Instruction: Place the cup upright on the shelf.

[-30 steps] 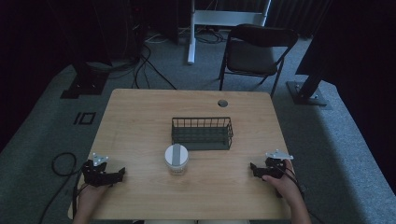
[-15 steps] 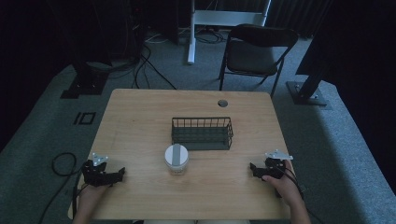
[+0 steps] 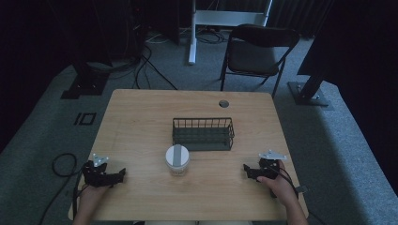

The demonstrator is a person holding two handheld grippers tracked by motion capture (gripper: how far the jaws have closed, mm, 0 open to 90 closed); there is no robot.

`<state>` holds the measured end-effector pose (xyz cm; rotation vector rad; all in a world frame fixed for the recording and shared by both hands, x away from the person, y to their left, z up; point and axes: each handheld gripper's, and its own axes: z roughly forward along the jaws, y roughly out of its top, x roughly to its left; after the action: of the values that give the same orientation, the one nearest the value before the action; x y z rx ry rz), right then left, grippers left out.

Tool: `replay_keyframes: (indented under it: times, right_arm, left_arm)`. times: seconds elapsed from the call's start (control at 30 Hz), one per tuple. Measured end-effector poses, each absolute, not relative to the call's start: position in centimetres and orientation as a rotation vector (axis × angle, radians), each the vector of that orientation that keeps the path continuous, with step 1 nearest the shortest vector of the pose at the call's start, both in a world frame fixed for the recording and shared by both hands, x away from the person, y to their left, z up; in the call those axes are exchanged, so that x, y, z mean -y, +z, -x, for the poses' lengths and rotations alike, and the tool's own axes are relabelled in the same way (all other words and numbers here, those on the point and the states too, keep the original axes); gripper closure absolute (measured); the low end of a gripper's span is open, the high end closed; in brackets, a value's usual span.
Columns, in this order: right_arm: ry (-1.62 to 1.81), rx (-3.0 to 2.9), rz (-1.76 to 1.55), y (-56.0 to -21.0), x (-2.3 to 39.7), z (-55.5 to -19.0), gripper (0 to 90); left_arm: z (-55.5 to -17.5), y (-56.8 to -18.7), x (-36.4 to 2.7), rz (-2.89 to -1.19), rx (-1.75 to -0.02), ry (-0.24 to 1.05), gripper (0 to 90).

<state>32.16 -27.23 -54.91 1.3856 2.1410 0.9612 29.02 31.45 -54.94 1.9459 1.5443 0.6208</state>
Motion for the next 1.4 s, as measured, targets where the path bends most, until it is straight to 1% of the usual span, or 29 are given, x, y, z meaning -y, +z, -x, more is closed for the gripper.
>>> replay_keyframes:
  times: [0.6,0.67,1.4]
  right_arm:
    - [1.103,-2.231,-1.218,-53.6,22.4,-32.2,11.5]
    - [1.106,-2.245,-1.189,-53.6,21.9,-32.2,14.2]
    - [1.268,-2.367,-1.007,-53.1,15.4,-31.6,13.1]
  left_arm:
    - [-29.0,-54.9,-31.4,-1.945,-1.544,0.621,0.2]
    - [-29.0,-54.9,-31.4,-1.945,-1.544,0.621,0.2]
    - [-29.0,-54.9,-31.4,-1.945,-1.544,0.621,0.2]
